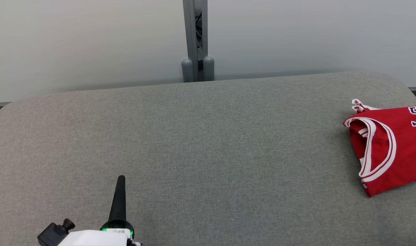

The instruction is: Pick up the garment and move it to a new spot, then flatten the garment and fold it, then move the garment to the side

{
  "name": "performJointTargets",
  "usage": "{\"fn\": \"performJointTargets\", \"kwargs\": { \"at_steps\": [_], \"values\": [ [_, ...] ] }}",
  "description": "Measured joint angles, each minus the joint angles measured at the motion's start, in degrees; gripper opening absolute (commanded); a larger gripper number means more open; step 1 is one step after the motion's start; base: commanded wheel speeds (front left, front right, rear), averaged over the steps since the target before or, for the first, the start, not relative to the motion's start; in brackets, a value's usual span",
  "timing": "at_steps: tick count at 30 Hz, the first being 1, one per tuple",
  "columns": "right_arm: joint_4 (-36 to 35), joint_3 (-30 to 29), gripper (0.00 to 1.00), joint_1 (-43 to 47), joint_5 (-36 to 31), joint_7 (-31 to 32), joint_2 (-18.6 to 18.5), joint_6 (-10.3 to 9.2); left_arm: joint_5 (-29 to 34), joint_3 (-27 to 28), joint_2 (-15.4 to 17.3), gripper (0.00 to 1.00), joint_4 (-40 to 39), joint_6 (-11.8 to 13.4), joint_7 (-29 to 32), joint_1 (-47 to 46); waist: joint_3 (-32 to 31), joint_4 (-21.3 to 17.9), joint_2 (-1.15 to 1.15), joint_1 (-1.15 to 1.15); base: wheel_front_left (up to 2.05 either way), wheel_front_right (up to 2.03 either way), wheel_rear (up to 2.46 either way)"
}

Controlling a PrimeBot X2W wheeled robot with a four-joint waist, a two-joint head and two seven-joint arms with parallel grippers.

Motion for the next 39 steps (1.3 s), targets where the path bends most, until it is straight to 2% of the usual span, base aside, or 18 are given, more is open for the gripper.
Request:
{"fn": "performJointTargets", "kwargs": {
  "at_steps": [21,39],
  "values": [
    [3.3,-4.2,0.0,-2.6,8.9,5.3,-0.6,0.0,-8.8,-0.3,-1.5,0.0,1.1,-2.1,-0.8,-0.9,0.1,0.2,0.0,0.0,0.0,0.0,0.0],
    [5.3,-6.4,0.0,-3.8,14.3,8.2,-1.1,0.0,-13.9,-0.5,-2.3,0.0,1.6,-3.5,-1.3,-1.7,0.2,0.4,0.0,0.0,0.0,0.0,0.0]
  ]
}}
